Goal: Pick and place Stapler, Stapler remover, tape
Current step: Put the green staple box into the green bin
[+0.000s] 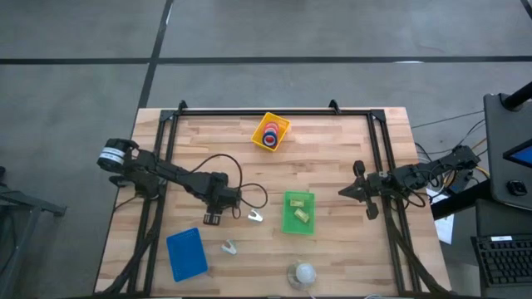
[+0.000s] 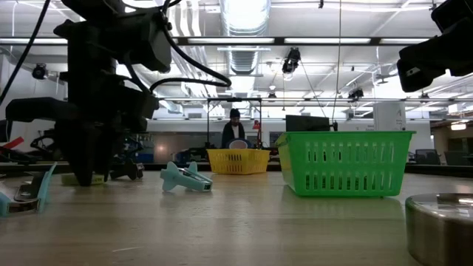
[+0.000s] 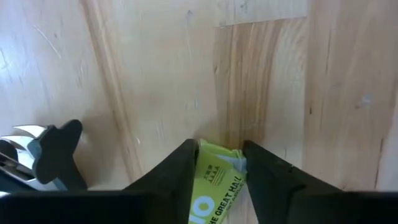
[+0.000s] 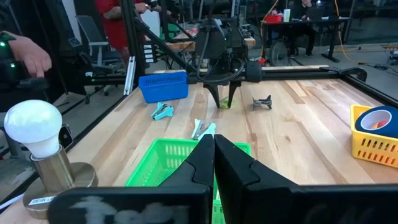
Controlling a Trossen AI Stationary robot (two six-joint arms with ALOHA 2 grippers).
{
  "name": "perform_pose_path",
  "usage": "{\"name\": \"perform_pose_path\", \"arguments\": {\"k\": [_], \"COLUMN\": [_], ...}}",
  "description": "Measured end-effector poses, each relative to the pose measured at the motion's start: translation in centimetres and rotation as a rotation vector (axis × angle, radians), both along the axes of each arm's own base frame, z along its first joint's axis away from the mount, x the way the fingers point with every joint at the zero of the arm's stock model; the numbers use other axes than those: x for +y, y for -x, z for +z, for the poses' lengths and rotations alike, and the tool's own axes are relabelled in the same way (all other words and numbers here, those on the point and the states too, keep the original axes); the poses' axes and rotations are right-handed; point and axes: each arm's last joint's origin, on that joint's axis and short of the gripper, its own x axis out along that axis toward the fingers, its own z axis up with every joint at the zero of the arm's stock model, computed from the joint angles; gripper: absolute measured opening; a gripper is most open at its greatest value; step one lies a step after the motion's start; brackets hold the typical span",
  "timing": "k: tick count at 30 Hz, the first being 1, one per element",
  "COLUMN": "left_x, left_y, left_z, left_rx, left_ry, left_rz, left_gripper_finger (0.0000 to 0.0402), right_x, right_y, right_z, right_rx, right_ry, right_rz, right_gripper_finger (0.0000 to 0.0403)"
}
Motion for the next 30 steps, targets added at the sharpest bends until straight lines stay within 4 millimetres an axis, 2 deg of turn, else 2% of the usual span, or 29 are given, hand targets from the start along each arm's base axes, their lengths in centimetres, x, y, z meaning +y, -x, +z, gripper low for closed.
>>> {"name": "perform_pose_path", "arguments": {"k": [4, 9, 15, 22, 27, 30], "left_x": [0.0, 0.0, -0.3, -0.9, -1.2, -1.4], "left_y": [-0.1, -0.7, -2.1, -5.2, -7.3, -8.3], "left_z": [0.2, 0.7, 2.3, 5.4, 7.8, 8.9], "left_rx": [-0.004, -0.029, -0.106, -0.36, -0.555, -0.687], "left_ry": [0.001, -0.015, 0.001, 0.088, 0.209, 0.27], "left_rz": [0.014, 0.018, 0.029, 0.062, 0.161, 0.161], "left_gripper_finger": [0.0113, 0.0123, 0.0117, 0.012, 0.012, 0.012], "right_x": [0.0, 0.0, 0.0, 0.0, 0.0, 0.0], "right_y": [0.0, 0.0, 0.0, 0.0, 0.0, 0.0], "right_z": [0.0, 0.0, 0.0, 0.0, 0.0, 0.0], "right_rx": [0.0, 0.0, 0.0, 0.0, 0.0, 0.0], "right_ry": [0.0, 0.0, 0.0, 0.0, 0.0, 0.0], "right_rz": [0.0, 0.0, 0.0, 0.0, 0.0, 0.0], "right_gripper_finger": [0.0008, 0.0008, 0.0008, 0.0008, 0.0008, 0.0008]}}
